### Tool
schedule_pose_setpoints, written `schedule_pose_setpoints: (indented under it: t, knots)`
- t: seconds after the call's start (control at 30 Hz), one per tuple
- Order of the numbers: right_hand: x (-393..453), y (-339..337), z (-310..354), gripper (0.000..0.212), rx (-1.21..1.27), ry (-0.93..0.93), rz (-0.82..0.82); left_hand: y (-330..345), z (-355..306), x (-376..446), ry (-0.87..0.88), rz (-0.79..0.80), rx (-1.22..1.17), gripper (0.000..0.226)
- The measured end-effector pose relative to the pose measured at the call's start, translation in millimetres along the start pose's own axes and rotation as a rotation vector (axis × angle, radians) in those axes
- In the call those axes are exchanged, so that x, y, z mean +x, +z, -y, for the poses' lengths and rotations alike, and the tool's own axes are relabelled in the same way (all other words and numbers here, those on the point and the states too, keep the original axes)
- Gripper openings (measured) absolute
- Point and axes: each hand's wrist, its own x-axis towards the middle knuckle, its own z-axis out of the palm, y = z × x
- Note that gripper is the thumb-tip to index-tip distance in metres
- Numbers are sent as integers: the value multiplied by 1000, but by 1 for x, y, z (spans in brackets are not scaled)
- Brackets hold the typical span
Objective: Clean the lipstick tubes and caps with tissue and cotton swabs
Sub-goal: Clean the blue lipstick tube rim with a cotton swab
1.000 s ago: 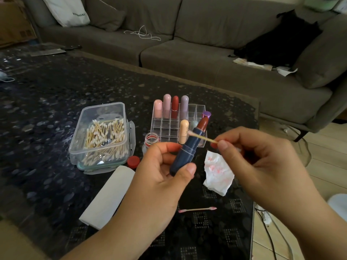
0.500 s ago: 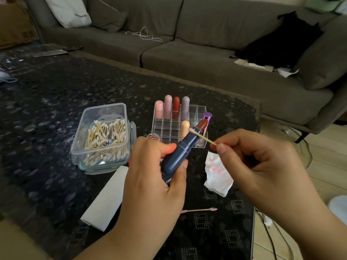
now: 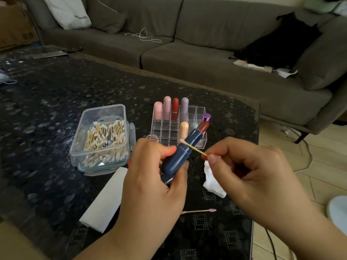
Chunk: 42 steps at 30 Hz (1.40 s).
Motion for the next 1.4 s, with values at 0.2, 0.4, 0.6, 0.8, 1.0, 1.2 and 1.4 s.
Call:
schedule_pose_setpoints:
  t: [0.2,0.4,0.6,0.8,1.0,1.2,1.4]
  knots:
    - [1,-1,-6,14,2,72,-54,0,-6,8,-491,175,-591,21]
    - [3,1,-10,12,142,187,-53,1,-4,8,-619,272,-858,28]
    - [3,7,-8,11,190,166,6,5,-7,7,-717,296,-1085,20]
    - [2,8,-7,8,166,130,-12,4,-6,5,-699,352,-1116,24]
    - [2,7,-5,12,142,137,-25,4,-6,5,-692,334,-1094,29]
    - [3,3,-6,17,167,207,-50,1,-7,6,-704,335,-1140,25]
    - [4,4,-7,17,182,219,-56,0,-6,6,-719,337,-1185,20]
